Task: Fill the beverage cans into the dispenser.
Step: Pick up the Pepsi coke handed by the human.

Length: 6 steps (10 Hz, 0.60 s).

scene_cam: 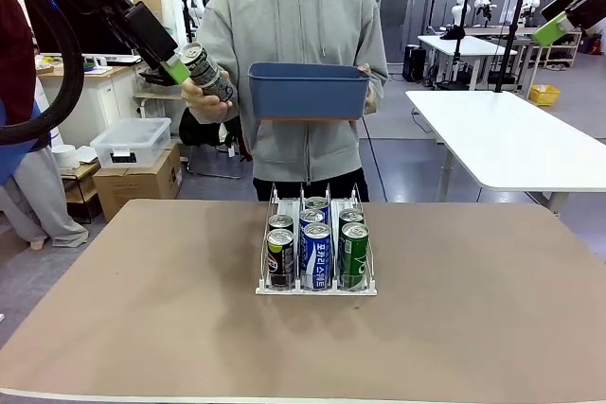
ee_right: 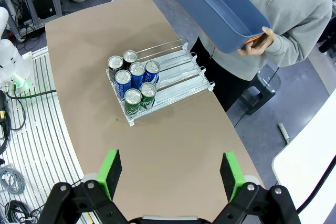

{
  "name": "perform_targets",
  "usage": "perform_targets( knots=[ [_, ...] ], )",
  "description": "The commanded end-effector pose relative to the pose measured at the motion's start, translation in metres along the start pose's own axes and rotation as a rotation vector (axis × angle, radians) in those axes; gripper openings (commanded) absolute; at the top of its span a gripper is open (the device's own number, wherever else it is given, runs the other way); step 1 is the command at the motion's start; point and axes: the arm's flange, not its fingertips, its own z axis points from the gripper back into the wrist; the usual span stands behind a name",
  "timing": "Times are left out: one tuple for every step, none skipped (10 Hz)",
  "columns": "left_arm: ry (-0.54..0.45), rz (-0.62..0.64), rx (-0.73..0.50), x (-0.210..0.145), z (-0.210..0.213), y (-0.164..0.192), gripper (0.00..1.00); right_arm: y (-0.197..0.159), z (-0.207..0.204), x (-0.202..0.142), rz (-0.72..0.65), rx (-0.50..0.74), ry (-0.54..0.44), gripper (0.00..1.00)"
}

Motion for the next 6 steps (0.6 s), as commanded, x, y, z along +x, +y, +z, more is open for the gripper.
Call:
perform_targets(
  knots=[
    [0.000,-0.001,0.001,0.0013,0.0003,0.0027,1.00,-0.0003,-0.0012,-0.0005,0.006,0.002,0.001,1.00],
    [0.000,-0.001,0.001,0.0013,0.0003,0.0027,1.00,-0.0003,-0.0012,-0.0005,0.006,0.002,0.001,1.00],
    [0.000,-0.001,0.001,0.0013,0.0003,0.0027,1.00,-0.0003,-0.0012,-0.0005,0.006,0.002,0.001,1.00],
    [0.000,-0.001,0.001,0.0013,0.0003,0.0027,1.00,-0.0003,-0.0012,-0.0005,0.006,0.002,0.001,1.00],
    [0.000,-0.001,0.001,0.0013,0.0003,0.0027,1.00,-0.0003,-0.0012,-0.0005,0.006,0.002,0.001,1.00],
    [0.000,-0.001,0.001,0.0013,0.0003,0.0027,1.00,-0.0003,-0.0012,-0.0005,0.006,0.002,0.001,1.00]
  ],
)
